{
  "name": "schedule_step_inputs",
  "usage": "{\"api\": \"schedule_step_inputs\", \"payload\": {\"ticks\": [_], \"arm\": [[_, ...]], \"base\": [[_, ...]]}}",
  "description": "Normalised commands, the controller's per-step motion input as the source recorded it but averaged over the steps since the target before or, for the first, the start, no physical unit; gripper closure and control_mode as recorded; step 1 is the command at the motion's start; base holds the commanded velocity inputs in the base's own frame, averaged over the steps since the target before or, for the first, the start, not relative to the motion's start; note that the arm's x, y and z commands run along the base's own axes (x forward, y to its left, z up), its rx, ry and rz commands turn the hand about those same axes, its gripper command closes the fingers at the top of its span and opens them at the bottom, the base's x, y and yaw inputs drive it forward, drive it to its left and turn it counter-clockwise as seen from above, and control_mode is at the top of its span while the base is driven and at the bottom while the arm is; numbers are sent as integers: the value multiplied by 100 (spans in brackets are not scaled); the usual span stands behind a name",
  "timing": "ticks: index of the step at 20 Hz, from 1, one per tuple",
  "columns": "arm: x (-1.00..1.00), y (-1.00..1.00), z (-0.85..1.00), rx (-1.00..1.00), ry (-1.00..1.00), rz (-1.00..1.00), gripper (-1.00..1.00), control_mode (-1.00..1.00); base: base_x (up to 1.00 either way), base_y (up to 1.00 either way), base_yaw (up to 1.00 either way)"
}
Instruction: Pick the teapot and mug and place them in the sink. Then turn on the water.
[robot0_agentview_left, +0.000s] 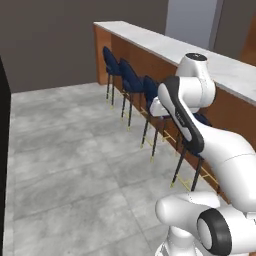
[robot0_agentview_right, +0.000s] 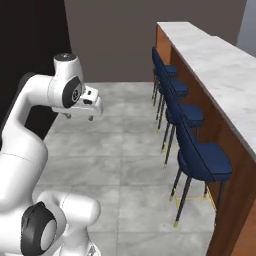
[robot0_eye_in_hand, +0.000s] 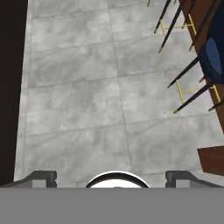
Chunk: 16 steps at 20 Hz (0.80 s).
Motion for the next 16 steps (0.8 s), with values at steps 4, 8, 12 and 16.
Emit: {"api": "schedule_step_inputs", "payload": {"ticks": [4, 8, 12, 16], "arm": [[0, 0, 0, 0, 0, 0, -100, 100], [0, 0, 0, 0, 0, 0, -100, 100], [0, 0, 0, 0, 0, 0, -100, 100], [0, 0, 0, 0, 0, 0, -100, 100]], "base": [[-5, -100, 23], [0, -100, 25], [0, -100, 25], [0, -100, 24]]}}
